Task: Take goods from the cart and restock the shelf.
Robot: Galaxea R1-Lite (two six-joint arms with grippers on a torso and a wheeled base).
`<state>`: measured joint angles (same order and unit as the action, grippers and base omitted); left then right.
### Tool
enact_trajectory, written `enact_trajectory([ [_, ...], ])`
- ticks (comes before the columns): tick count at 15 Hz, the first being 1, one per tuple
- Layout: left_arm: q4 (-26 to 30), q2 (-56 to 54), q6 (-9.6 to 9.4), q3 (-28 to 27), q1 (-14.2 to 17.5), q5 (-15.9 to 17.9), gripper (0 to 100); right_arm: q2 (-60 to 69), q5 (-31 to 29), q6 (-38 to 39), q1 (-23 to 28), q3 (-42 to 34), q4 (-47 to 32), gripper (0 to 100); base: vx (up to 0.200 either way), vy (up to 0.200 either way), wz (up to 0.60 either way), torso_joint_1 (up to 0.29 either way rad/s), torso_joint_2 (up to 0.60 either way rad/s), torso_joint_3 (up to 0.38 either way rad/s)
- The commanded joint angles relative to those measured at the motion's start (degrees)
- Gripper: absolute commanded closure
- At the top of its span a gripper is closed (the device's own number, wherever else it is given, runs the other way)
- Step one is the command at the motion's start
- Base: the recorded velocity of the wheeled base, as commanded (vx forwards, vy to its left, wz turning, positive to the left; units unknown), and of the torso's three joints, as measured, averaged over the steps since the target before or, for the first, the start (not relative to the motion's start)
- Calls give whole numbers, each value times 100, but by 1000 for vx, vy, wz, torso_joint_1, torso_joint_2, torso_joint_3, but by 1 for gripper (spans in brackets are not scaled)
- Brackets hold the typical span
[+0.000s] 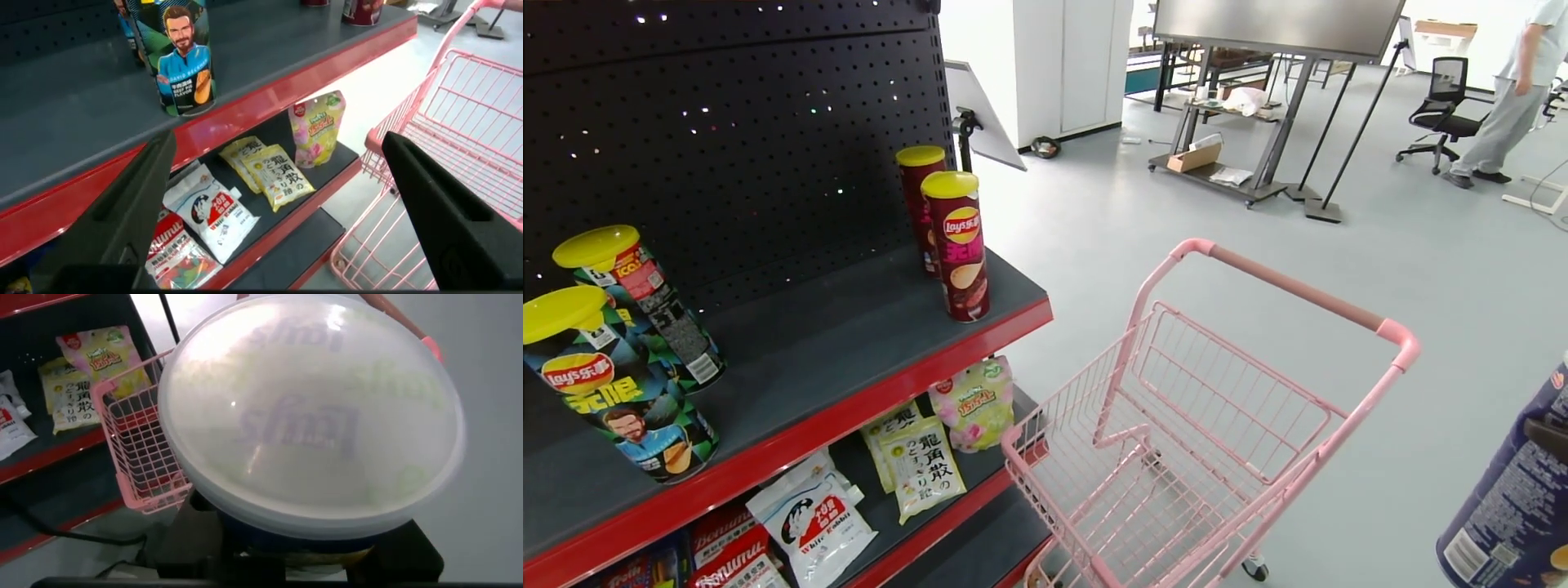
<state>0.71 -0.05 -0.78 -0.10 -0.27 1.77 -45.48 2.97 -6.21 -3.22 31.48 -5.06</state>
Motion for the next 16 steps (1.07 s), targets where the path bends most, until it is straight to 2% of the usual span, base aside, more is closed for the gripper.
enact_trajectory([
  [1,0,5,-1,1,0,-1,0,-22,10,-47,120,-80,5,100,0,0,600,12,-27,-12],
  [8,0,5,-1,1,0,-1,0,127,19,-223,181,-168,-4,100,0,0,600,7,-2,0],
  [14,0,5,-1,1,-8,-1,0,664,19,-267,181,-537,5,100,0,0,600,3,1,-1],
  [16,0,5,-1,1,0,-1,0,954,37,-294,172,-616,5,100,0,0,0,0,0,0],
])
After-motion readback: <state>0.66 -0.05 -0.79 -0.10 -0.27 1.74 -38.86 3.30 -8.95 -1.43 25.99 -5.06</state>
